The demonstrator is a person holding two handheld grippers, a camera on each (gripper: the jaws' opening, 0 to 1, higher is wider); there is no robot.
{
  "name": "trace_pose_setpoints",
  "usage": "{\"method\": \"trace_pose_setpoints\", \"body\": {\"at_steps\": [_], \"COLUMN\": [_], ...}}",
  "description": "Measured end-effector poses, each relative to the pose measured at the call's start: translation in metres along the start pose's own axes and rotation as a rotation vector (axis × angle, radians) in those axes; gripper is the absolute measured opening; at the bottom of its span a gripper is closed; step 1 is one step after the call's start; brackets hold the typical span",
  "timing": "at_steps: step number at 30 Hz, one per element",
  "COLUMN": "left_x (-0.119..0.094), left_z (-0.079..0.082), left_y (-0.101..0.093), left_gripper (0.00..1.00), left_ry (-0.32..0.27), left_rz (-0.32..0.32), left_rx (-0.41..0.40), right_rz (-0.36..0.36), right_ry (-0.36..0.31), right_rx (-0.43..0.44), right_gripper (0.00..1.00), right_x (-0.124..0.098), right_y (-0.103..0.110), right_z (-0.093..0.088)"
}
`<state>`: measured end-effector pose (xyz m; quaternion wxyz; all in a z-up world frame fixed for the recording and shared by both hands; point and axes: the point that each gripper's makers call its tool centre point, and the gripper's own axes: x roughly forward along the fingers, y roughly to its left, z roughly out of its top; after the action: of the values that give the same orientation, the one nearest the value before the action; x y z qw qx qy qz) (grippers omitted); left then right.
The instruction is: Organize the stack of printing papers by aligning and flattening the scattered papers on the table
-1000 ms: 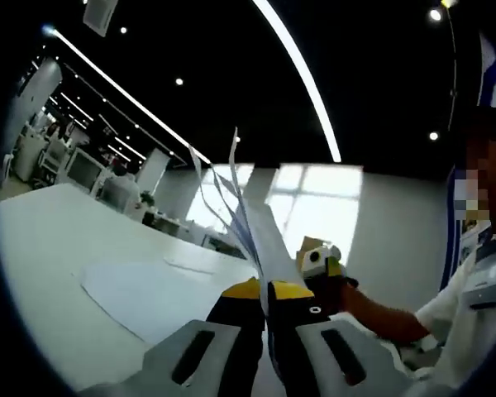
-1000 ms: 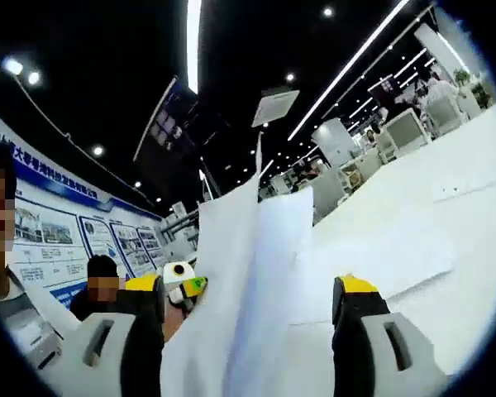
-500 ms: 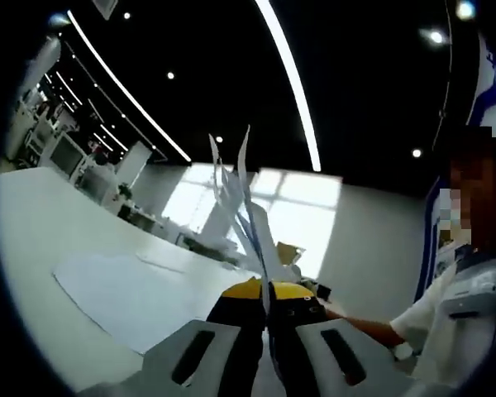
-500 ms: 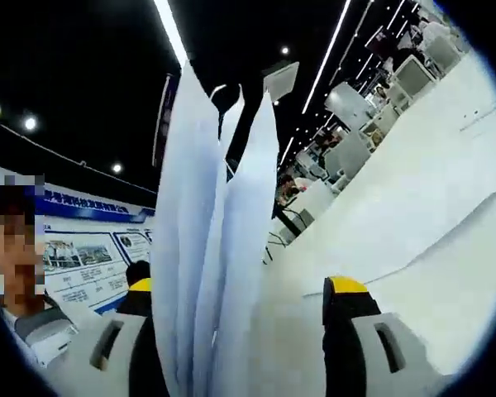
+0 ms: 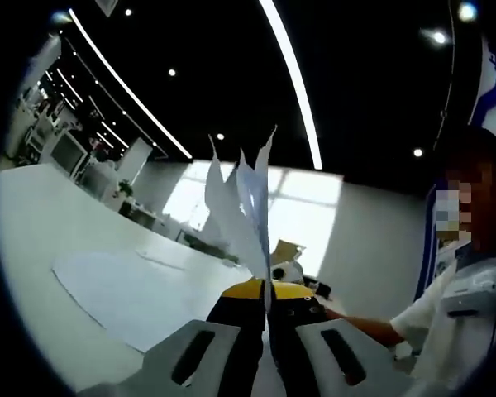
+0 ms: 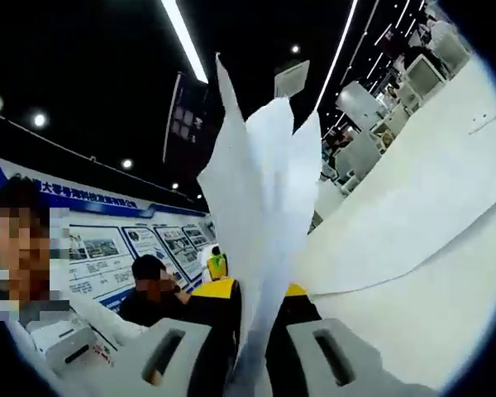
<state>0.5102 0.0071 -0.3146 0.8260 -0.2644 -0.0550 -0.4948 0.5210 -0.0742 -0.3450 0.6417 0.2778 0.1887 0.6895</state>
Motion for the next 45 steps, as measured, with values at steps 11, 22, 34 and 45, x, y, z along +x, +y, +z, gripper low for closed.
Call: {"method": "trace_pose_setpoints", "body": {"at_steps": [11,22,34,45], "left_x": [0.001,0.004,0.027,0.068], "left_z": [-0.007,0.001,0.034,0.074], "left_y": [0.01,0.016,-0.02,-0.069], "left_gripper": [0.06,0.06,0.06,0.06], "left_ry": [0.037,0.026,0.041,-0.04], "left_rz": [0.049,0.09,0.105,0.115], "left_rx": [0.059,0.188,0.363,0.689], "right_rz": [-0.057,-0.111,-0.248,-0.339], "right_ry": [0.026,0.001,-0.027,-0.264], "right_rx": [-0.269,-0.353,-0.608,-0.888], "right_gripper": [0.0,0.0,0.0,0.0], "right_x": [-0.002,-0.004,-0.008,-0.021], "right_y": [-0.003,-0.004,0.03,0.076], "right_z": [0.005,0.019,0.057,0.109]}}
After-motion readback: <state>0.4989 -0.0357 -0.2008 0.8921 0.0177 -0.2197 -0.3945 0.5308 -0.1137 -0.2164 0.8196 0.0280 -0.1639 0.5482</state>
